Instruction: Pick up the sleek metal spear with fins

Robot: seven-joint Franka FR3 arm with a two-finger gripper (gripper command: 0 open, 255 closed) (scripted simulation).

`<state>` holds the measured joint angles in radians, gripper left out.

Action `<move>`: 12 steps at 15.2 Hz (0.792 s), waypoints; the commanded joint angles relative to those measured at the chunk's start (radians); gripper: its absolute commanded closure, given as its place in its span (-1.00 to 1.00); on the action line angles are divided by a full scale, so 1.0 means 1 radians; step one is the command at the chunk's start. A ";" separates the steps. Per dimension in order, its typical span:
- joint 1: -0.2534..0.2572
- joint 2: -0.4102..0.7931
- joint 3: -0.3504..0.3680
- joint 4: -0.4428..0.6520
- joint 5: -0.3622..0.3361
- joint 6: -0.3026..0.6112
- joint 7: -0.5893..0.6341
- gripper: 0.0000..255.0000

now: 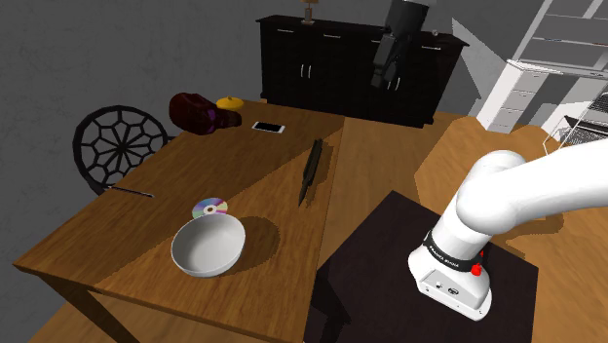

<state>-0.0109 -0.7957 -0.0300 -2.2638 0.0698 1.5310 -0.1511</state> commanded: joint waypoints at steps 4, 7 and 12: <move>-0.027 0.042 0.036 -0.060 0.018 0.101 0.095 -1.00; -0.052 0.098 0.071 -0.107 0.034 0.202 0.189 -1.00; -0.094 0.219 0.124 -0.158 0.052 0.370 0.344 -1.00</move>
<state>-0.0963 -0.6089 0.0831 -2.4230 0.1193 1.8684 0.1569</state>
